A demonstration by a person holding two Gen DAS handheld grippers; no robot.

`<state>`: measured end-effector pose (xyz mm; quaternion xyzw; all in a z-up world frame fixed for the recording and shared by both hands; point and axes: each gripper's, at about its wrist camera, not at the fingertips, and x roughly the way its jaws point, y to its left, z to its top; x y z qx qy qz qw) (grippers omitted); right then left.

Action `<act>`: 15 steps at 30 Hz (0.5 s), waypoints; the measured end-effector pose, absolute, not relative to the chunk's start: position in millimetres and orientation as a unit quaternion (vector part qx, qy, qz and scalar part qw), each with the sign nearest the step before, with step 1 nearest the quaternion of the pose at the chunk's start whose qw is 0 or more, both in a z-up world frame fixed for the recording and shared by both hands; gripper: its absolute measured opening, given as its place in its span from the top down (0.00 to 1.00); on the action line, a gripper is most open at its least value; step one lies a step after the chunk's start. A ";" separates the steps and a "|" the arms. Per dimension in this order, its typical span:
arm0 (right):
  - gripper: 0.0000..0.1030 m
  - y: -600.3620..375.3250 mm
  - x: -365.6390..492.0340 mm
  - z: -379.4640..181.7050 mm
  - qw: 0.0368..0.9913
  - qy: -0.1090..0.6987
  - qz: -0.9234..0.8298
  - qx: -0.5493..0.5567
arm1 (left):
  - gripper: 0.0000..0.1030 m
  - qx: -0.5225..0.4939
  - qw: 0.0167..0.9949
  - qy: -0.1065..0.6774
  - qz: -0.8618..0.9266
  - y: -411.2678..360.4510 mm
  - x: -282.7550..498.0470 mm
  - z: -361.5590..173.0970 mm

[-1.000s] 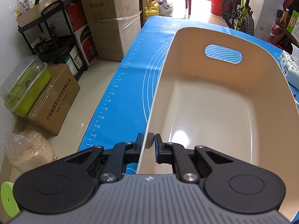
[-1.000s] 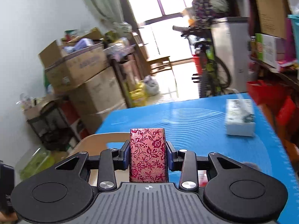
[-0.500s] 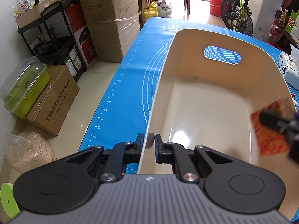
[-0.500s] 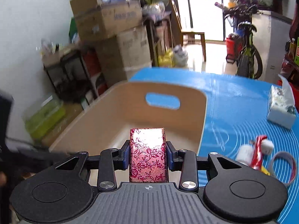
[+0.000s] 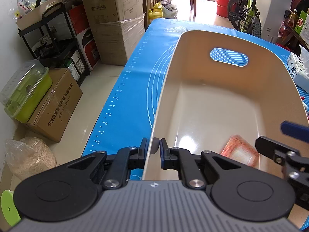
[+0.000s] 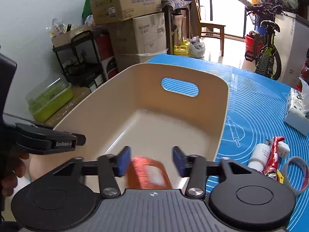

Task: Organize rigid objects
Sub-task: 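Carry the red box into the basket and open the right gripper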

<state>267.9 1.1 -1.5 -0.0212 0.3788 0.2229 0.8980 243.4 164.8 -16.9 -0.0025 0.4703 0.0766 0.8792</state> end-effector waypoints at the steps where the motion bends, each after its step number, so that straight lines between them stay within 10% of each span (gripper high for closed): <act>1: 0.35 -1.5 267.5 0.8 0.899 0.376 0.224 -0.016 | 0.86 -0.003 0.879 0.470 0.076 165.1 243.3 -16.8; 15: 0.20 -67.2 248.8 30.6 0.920 0.351 0.170 0.032 | 0.86 -0.011 0.879 0.471 0.077 167.4 244.2 -15.8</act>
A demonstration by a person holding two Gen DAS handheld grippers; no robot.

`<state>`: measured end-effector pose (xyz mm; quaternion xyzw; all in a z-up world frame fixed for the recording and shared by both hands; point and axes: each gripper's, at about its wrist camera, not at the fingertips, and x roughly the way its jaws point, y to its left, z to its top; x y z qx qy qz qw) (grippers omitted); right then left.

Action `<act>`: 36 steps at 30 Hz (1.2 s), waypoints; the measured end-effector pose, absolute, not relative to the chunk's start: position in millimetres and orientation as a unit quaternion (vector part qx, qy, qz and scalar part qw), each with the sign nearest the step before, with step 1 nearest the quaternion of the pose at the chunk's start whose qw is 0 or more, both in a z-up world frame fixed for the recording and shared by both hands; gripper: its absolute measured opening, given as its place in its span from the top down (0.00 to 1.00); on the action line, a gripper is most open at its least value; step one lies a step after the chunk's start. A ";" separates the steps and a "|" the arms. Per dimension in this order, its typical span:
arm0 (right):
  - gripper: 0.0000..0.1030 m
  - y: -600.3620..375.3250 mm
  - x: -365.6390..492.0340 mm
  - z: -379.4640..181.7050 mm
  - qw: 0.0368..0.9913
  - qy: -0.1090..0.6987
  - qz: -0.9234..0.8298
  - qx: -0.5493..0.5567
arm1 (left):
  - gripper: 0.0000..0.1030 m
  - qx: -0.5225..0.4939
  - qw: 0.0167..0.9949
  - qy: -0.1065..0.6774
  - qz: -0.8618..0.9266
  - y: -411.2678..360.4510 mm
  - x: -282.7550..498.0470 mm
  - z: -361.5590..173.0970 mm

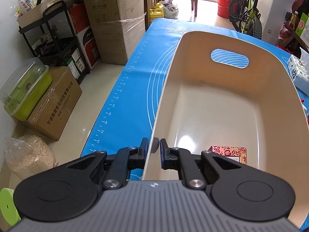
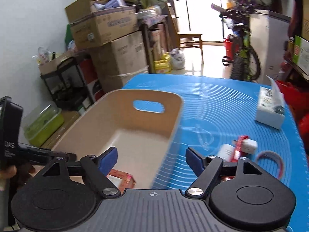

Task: Organize rigid objects
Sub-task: 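Move the right gripper to the green-handled tool and close on it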

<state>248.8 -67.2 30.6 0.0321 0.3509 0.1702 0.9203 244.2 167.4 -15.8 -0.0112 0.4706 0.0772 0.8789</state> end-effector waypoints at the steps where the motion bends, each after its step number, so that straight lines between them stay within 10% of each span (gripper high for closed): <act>1: 0.19 -72.9 247.2 29.0 0.921 0.354 0.163 0.032 | 0.86 -0.011 0.879 0.470 0.078 166.6 244.0 -15.8; 36: 0.30 -114.5 235.2 -80.0 0.862 0.504 0.063 0.010 | 0.85 -0.012 0.879 0.470 0.085 165.2 244.1 -16.1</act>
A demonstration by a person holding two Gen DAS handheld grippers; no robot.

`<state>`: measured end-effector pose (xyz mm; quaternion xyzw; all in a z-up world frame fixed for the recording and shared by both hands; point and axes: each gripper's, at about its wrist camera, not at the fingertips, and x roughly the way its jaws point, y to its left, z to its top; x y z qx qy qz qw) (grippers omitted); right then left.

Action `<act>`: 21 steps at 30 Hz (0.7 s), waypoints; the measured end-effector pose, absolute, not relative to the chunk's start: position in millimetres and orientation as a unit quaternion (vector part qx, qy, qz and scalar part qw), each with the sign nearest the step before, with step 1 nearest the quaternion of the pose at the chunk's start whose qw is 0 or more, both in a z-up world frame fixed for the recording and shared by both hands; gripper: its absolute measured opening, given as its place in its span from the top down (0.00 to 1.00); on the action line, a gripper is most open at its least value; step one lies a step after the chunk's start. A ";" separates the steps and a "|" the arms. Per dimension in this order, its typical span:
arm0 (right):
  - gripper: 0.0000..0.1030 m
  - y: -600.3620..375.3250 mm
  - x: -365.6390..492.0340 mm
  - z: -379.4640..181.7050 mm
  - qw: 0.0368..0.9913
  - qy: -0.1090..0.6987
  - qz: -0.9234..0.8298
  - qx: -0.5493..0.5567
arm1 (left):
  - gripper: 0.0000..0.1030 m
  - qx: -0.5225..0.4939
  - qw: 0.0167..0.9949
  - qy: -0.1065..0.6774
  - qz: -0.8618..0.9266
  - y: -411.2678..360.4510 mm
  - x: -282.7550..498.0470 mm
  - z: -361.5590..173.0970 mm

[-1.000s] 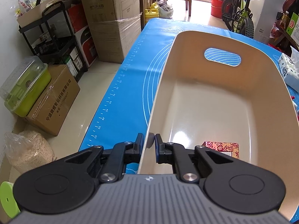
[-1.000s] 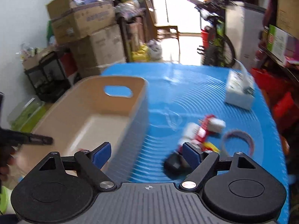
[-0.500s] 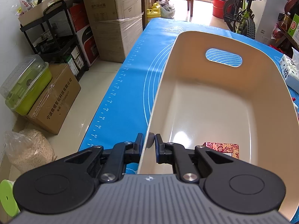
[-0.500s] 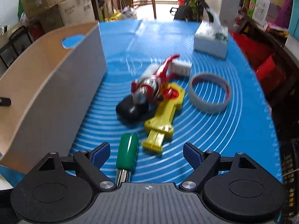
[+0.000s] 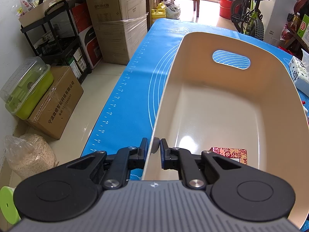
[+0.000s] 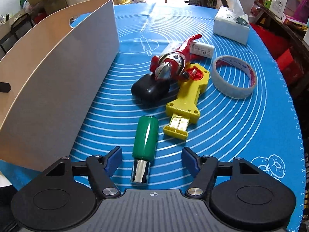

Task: Organize rigid objects
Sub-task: 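Move the right gripper to the green-handled tool and close on it, then lift the green-handled tool into the basket and release it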

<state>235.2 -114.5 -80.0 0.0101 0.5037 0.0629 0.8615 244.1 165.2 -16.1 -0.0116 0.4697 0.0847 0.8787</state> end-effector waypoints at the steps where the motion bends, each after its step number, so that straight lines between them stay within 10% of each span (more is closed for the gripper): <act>1: 0.33 -114.2 235.0 -80.1 0.863 0.501 0.061 0.011 | 0.85 -0.012 0.879 0.470 0.085 165.4 244.3 -15.9; 12: 0.66 -109.9 230.5 -76.7 0.871 0.487 0.058 -0.026 | 0.85 -0.012 0.879 0.470 0.085 165.7 244.2 -15.9; 21: 0.67 -110.6 228.7 -75.6 0.869 0.489 0.069 -0.023 | 0.85 -0.012 0.879 0.470 0.084 165.5 244.0 -15.9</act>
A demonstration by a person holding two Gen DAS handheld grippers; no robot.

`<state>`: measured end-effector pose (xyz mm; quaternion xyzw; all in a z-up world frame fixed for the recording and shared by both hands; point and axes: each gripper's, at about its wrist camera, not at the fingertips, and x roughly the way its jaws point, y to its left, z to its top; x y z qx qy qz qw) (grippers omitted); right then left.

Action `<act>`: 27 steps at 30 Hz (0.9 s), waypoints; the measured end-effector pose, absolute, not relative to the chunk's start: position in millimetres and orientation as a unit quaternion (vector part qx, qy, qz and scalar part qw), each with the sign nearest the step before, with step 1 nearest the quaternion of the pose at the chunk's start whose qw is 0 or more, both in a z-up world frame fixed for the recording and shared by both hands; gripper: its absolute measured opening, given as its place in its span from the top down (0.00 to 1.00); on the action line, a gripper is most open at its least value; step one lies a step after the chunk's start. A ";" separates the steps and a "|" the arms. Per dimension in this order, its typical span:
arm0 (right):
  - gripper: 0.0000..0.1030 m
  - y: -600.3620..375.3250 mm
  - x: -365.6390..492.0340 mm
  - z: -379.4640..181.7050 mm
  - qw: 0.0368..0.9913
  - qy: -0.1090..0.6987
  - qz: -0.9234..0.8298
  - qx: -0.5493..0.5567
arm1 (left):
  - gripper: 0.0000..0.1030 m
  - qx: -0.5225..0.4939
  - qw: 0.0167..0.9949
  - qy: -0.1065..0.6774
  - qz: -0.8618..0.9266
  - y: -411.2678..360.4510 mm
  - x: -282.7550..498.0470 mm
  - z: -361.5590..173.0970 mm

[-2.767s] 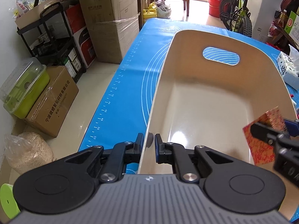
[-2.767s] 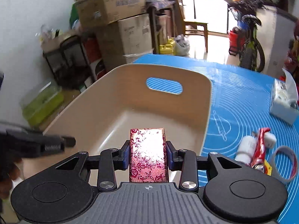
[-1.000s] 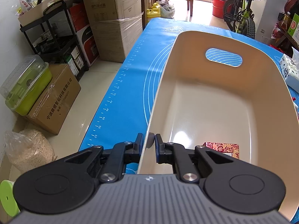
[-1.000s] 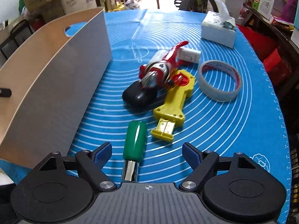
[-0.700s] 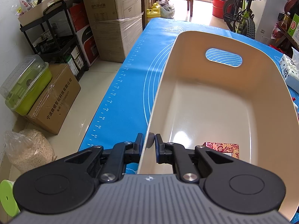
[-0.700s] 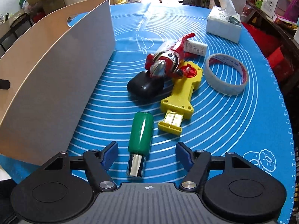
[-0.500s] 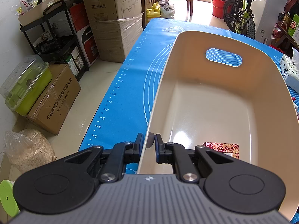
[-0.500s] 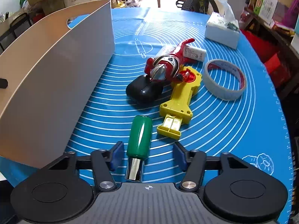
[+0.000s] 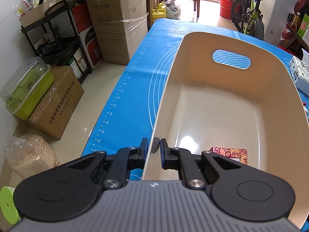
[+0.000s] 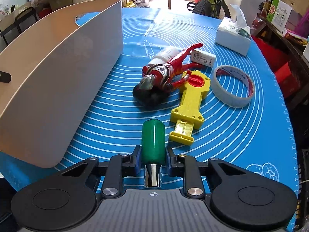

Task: Organize rigid objects
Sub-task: 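Lift the green-handled tool into the basket and release it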

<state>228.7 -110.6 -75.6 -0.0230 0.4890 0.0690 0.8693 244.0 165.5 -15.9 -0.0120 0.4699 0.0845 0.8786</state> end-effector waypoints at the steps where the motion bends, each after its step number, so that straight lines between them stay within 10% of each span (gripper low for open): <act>1: 0.67 -110.9 228.8 -75.5 0.868 0.490 0.071 -0.021 | 0.85 -0.012 0.879 0.470 0.084 165.4 244.0 -15.9; 27: 0.67 -116.7 245.5 5.6 0.931 0.349 0.088 0.061 | 0.85 -0.010 0.879 0.470 0.085 166.0 243.5 -16.3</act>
